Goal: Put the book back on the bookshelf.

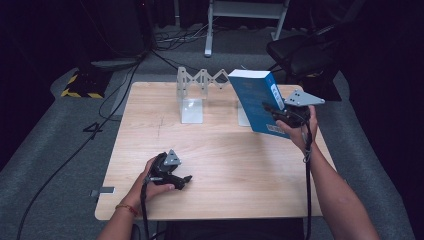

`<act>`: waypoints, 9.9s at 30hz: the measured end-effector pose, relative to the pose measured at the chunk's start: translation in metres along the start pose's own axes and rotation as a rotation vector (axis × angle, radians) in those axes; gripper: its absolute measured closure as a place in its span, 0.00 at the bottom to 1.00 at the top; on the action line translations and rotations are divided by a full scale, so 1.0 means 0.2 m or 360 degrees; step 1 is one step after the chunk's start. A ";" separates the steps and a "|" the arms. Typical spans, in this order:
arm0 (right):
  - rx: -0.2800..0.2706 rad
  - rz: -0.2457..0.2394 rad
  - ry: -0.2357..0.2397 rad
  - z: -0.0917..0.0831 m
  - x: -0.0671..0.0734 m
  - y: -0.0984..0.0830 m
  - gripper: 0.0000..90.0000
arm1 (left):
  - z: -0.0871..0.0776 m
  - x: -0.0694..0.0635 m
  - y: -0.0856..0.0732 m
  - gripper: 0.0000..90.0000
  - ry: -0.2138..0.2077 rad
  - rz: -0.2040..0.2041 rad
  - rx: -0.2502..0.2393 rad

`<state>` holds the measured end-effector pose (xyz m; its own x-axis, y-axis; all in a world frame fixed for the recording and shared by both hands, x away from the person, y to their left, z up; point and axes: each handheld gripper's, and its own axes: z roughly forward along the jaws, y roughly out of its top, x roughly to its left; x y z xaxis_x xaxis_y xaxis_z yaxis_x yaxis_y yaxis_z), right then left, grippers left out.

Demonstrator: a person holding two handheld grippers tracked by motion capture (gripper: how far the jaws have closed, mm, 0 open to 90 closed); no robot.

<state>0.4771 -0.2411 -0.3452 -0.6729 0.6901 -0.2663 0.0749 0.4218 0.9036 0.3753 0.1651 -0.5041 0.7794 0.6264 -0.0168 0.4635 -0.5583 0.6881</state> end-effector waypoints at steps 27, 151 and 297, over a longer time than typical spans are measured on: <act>-0.0076 0.0243 -0.0283 0.33 0.01 -0.03 0.69 | 0.00 0.00 0.00 0.17 -0.0019 0.0030 0.0000; 0.0084 0.0453 -0.0257 0.31 0.03 -0.50 0.68 | 0.00 0.00 0.00 0.16 -0.0034 0.0034 -0.0001; 0.0606 0.0398 0.0159 -0.65 0.01 -1.12 0.24 | 0.00 -0.01 0.00 0.16 -0.0015 0.0014 0.0000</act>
<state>0.3639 -0.4110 -0.5040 -0.6662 0.7457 -0.0056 0.4960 0.4487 0.7434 0.3743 0.1634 -0.5042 0.7873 0.6163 -0.0173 0.4563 -0.5637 0.6885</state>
